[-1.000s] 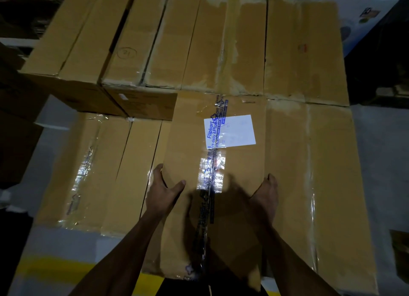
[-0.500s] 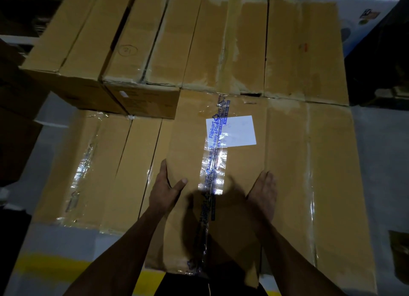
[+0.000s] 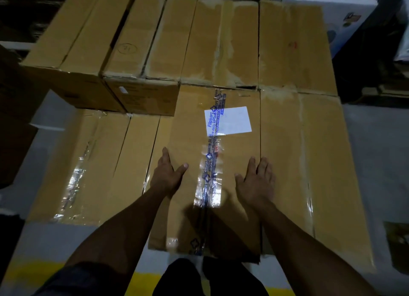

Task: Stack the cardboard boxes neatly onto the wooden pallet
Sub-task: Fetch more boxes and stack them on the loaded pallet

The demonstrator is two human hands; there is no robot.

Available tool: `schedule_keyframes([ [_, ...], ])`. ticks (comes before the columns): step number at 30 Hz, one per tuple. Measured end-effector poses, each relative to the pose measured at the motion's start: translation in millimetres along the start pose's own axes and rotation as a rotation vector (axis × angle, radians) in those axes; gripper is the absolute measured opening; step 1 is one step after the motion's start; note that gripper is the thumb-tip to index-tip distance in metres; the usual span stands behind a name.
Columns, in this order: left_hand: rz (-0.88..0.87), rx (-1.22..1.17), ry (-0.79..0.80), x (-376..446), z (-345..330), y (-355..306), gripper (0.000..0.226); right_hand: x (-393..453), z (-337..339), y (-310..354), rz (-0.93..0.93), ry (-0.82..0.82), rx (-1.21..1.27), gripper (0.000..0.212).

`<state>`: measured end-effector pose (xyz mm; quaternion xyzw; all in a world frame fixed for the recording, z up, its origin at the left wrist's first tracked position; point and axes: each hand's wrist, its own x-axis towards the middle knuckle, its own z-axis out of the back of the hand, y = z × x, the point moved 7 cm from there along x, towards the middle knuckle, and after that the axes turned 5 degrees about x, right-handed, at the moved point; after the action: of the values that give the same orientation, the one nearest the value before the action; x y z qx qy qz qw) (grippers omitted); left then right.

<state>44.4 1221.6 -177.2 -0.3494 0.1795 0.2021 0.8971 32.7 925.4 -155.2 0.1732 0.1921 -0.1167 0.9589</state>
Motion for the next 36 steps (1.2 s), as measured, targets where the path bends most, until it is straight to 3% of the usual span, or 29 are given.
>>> schedule_keyframes([
  [5,-0.053,0.219,-0.004,-38.8,-0.7,-7.3,0.097,-51.1,-7.2,-11.8,0.067,0.084,-0.046,0.073],
  [10,-0.13,0.441,0.101,-101.0,-10.4,34.3,0.092,-121.9,-29.4,-31.5,0.099,0.167,-0.079,0.074],
  [14,-0.228,0.455,0.135,-147.3,-15.8,71.6,0.09,-160.3,-40.9,-43.2,0.107,0.228,-0.068,0.073],
  [18,-0.301,0.414,0.173,-171.9,-18.2,89.4,0.099,-180.3,-45.0,-46.8,0.112,0.242,-0.087,0.086],
  [22,-0.331,0.483,0.199,-177.6,-22.1,96.9,0.112,-183.9,-51.5,-50.5,0.124,0.167,-0.113,0.09],
  [28,-0.302,0.412,0.093,-171.5,-23.2,91.7,0.102,-184.5,-55.4,-53.2,0.116,0.003,-0.147,0.076],
  [36,-0.393,0.36,0.049,-169.0,-17.2,91.1,0.086,-186.4,-54.8,-56.7,0.174,-0.037,-0.094,0.07],
])
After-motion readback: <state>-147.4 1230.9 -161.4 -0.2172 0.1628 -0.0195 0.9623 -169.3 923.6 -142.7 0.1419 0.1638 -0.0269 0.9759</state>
